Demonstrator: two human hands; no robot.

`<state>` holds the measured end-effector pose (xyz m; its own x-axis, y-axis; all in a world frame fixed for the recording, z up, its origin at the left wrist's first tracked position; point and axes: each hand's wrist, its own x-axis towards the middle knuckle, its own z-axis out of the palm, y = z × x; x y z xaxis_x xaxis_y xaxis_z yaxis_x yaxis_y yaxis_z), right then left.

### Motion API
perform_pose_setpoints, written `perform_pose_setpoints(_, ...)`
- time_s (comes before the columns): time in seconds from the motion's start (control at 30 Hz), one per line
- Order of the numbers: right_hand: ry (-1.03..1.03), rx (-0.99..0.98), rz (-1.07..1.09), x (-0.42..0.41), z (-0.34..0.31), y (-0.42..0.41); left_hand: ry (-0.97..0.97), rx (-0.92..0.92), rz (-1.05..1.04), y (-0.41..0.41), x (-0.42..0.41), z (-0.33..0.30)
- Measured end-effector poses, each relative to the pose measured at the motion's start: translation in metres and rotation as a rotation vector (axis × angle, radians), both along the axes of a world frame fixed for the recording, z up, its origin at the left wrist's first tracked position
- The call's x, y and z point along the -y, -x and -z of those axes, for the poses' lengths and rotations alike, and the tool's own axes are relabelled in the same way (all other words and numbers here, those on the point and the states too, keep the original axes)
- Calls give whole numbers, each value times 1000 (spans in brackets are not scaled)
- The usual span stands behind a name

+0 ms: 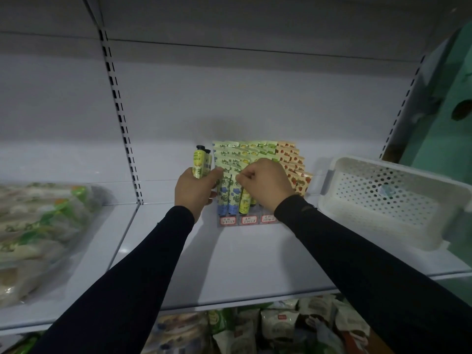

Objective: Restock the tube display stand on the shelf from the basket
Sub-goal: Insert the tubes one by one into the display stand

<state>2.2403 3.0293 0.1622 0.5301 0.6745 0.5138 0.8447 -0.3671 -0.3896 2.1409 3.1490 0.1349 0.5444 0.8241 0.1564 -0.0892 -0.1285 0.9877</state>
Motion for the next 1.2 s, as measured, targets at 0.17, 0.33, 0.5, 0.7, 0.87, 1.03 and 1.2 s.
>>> perform_pose_setpoints(0.17, 21, 8, 16, 0, -2, 0, 3, 4, 22, 1, 1, -2)
perform_pose_setpoints(0.33, 30, -23, 20, 0, -4, 1, 0, 9, 0, 0, 1, -2)
perform_pose_setpoints(0.5, 39, -41, 21, 1, -5, 1, -16, 37, -10, 0, 5, 0)
perform_pose_setpoints(0.7, 90, -24, 46, -2, -8, 0, -29, 15, -26, 1, 2, 2)
perform_pose_setpoints(0.87, 108, -21, 61, -3, -9, 1, 3, 12, -27, 1, 3, 1)
perform_pose_setpoints(1.03, 114, -29, 46, -2, -11, 0, 5, 29, -34, 2, 4, -2)
perform_pose_setpoints(1.2, 73, -47, 38, -1, -8, 0, 22, 35, -37, 0, 6, -5)
